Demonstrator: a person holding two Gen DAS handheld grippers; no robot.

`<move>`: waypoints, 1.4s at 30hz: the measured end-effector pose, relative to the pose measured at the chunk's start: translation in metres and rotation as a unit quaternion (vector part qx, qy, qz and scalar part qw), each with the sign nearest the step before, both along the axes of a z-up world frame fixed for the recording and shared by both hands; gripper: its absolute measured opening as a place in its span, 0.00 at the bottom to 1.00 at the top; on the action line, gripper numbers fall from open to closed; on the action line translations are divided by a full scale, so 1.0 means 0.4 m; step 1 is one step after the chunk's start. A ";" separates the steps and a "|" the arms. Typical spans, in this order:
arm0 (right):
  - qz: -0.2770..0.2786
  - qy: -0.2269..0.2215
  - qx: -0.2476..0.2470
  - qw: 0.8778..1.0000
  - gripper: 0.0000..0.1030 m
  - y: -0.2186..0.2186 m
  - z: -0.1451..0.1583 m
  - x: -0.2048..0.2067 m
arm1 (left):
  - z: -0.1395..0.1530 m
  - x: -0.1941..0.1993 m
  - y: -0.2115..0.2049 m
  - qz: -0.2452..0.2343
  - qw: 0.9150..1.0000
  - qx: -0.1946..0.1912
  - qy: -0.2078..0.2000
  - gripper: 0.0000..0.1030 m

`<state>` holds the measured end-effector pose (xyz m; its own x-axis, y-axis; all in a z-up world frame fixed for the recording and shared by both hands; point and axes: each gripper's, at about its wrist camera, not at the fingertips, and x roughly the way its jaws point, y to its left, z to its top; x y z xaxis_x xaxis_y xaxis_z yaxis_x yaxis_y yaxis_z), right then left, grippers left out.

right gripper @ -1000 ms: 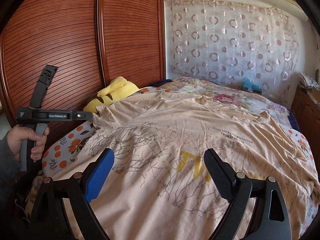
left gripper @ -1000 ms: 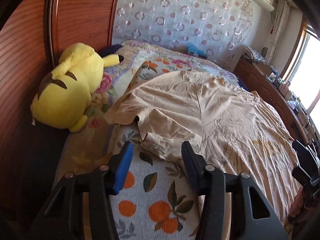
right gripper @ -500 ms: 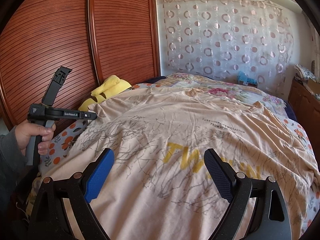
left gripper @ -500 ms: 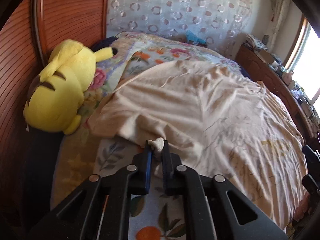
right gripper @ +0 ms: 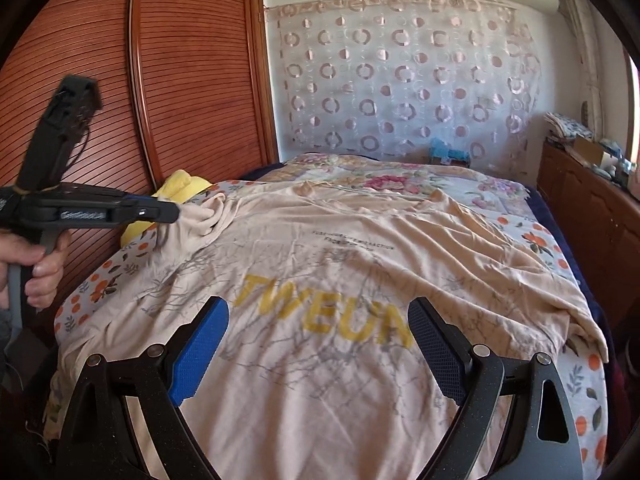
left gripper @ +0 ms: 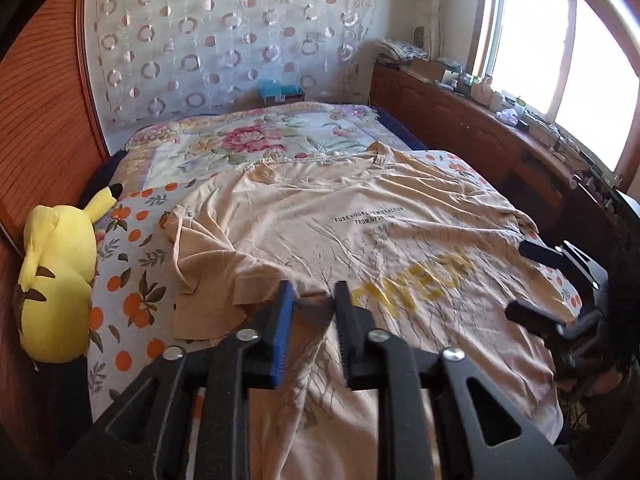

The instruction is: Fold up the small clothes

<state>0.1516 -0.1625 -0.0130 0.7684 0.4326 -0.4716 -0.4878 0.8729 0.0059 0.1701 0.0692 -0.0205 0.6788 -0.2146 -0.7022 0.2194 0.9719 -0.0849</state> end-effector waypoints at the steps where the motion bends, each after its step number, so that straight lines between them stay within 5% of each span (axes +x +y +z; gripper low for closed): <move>1: -0.002 0.000 -0.001 1.000 0.89 0.006 -0.001 -0.002 | 0.002 -0.010 0.006 0.004 1.000 0.007 -0.006 0.42; 4: -0.001 0.001 -0.005 1.000 0.89 0.027 -0.005 -0.010 | 0.004 -0.048 0.049 0.027 0.999 0.025 -0.024 0.71; 6: 0.005 0.003 -0.007 1.000 0.89 0.040 -0.005 -0.014 | -0.003 -0.071 0.086 0.047 0.998 0.031 -0.032 0.78; 14: 0.089 0.020 -0.048 0.995 0.88 0.207 -0.008 -0.003 | -0.141 -0.079 0.267 0.099 0.994 0.020 0.042 0.78; 22: 0.163 0.050 -0.068 0.983 0.69 0.426 0.002 0.061 | -0.234 -0.063 0.303 0.113 0.991 -0.001 0.078 0.78; 28: 0.202 0.077 -0.093 0.972 0.55 0.570 -0.016 0.124 | -0.246 -0.066 0.278 0.106 0.991 0.045 0.063 0.78; 39: 0.246 0.101 -0.167 0.950 0.41 0.712 -0.077 0.273 | -0.250 -0.072 0.289 0.101 0.993 0.038 0.041 0.79; 42: 0.250 0.089 -0.205 0.942 0.30 0.724 -0.089 0.259 | -0.249 -0.074 0.286 0.102 0.993 0.038 0.041 0.79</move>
<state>0.2551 0.1269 -0.0486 0.4106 0.4729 -0.7796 -0.8616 0.4810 -0.1620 0.1406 0.1835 -0.1200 0.6427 -0.0224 -0.7658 0.0126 0.9997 -0.0186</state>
